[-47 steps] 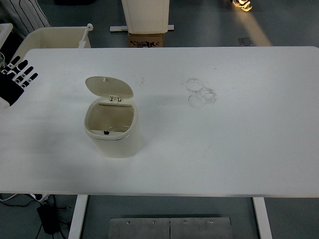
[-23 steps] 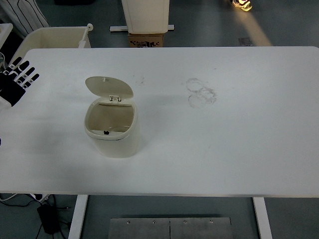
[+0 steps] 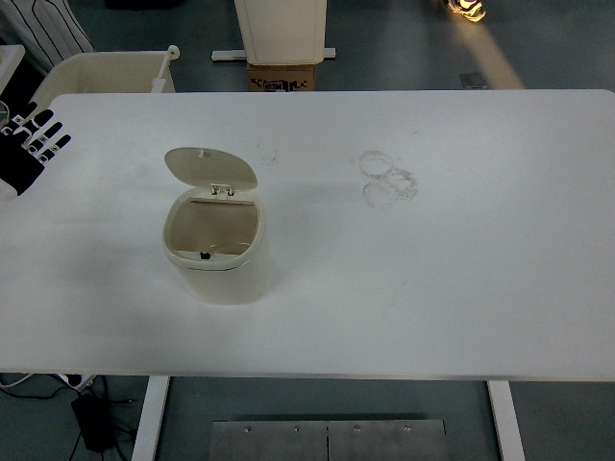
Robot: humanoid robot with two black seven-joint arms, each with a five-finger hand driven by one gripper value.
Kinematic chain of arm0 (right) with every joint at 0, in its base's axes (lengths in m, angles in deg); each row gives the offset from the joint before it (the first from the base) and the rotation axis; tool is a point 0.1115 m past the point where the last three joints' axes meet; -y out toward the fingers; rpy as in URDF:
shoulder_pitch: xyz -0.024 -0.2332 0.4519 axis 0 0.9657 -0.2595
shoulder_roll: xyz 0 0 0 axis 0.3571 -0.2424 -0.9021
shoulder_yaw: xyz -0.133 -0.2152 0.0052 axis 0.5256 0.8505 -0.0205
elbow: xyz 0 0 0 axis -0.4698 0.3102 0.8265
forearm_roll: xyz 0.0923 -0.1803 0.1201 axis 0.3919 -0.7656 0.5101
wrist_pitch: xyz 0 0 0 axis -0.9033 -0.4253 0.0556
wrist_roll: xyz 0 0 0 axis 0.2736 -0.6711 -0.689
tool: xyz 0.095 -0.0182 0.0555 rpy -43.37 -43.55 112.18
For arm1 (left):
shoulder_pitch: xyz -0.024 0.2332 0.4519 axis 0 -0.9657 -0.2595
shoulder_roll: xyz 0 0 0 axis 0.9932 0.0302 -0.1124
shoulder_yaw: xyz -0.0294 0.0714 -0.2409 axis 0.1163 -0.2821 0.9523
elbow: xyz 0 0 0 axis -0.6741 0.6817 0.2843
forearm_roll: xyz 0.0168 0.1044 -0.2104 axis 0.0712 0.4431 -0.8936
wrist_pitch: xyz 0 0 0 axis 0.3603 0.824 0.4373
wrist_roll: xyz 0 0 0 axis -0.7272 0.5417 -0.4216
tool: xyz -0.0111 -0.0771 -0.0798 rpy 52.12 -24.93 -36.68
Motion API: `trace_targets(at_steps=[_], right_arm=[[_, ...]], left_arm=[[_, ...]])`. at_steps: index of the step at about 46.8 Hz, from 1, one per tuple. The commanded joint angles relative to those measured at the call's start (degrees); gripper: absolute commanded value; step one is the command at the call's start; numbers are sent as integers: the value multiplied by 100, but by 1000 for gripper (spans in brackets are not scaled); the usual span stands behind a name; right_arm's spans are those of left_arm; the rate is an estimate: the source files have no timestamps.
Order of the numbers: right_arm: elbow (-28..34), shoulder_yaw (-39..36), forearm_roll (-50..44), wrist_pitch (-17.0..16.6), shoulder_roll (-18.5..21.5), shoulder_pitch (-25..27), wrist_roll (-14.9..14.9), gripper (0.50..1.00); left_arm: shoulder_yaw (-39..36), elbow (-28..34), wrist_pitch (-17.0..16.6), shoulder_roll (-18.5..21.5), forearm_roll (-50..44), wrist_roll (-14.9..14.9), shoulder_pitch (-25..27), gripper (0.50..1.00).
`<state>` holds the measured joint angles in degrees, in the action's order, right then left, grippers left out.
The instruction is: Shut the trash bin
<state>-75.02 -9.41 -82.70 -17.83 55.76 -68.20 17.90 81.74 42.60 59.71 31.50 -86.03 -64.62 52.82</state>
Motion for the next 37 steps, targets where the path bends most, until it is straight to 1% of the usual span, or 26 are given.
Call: trace_targets(at_steps=[1,6,12,16,21,24,27,31,37], right_arm=[[0,0,0,0,0,0,-1,991],[0,0,0,0,0,0,-1,991],[0,0,0,0,0,0,-1,991],[0,0,0,0,0,-9,-1,991],[0,0,0,0,0,-18,-1,991],[0,0,0,0,0,-18,-1,991],[0,0,0,0,0,-27,-1,991],[0,0,0,0,0,-27,-1,991],[0,0,0,0,0,-27,-1,991]], left_arm=[[-2,3,-148,18,1,-138,238,1000],[-20,29,-306,150,1,-437,493,1000],[-29,301,-535,290,1,-630,748,1000],[-90,793,-772,536,27,-657,836,1000],[-222,1636,-1089,844,71,-657,967,1000],[-362,2146,-1124,1020,158,-657,1108,1000],[-547,2472,-1124,1169,220,-666,1327,1000],[-810,2666,-1124,1223,255,-692,1696,1000],[-1381,2850,-1115,1223,273,-955,2259,1000]])
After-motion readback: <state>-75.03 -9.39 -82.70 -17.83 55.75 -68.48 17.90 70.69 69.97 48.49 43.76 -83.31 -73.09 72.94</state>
